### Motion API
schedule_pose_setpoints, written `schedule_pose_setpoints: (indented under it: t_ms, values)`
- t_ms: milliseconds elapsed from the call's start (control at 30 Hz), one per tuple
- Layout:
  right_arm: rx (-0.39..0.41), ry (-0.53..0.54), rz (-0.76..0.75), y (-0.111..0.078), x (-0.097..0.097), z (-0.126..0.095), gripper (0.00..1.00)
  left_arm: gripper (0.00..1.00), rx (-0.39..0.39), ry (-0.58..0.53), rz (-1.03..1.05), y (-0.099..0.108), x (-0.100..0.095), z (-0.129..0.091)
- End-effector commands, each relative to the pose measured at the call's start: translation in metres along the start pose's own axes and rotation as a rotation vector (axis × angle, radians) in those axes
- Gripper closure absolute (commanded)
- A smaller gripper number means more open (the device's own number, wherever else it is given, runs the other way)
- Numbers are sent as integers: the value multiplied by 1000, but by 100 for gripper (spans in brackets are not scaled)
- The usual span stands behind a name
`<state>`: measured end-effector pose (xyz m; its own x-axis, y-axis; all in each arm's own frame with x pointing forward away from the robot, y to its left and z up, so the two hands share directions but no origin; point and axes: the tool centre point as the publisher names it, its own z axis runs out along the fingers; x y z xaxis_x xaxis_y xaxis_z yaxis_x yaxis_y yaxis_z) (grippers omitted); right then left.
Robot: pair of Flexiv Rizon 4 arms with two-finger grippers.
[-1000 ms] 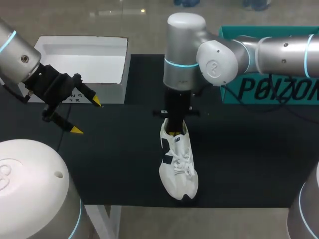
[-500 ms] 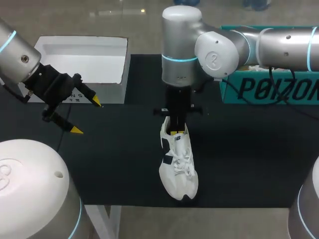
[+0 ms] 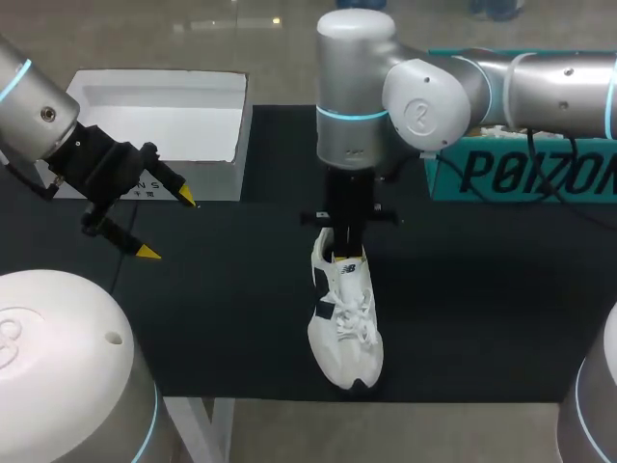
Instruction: Take the shoe out of the shoebox, open the shoe tongue, remove and reinsert the insole, then place the shoe into the shoebox
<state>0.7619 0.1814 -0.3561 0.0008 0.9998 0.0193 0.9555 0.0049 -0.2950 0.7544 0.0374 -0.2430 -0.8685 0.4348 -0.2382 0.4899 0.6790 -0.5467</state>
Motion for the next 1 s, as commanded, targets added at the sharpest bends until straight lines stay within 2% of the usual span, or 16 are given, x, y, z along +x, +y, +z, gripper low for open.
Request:
schedule_pose_setpoints:
  t_ms: [33,133,167,233,400,667,767,833,1000]
  values:
    - [3,20,-5,3,-1,9,65,0,-3,3,0,0,0,0]
    - [16,40,-7,7,-1,16,47,0,-3,3,0,0,0,0]
    - [17,41,-7,8,-1,18,36,0,-3,3,0,0,0,0]
    - [23,43,-4,10,-1,20,24,0,-3,3,0,0,0,0]
    - [13,50,-2,13,-2,16,22,0,-3,3,0,0,0,0]
    - [-50,16,-17,10,5,-8,20,0,-3,3,0,0,0,0]
    - [-87,-2,-17,9,5,-22,13,0,-3,3,0,0,0,0]
    - [-117,-14,-15,7,4,-34,0,0,-3,3,0,0,0,0]
    - [-165,-36,-5,-9,2,-63,0,0,-3,3,0,0,0,0]
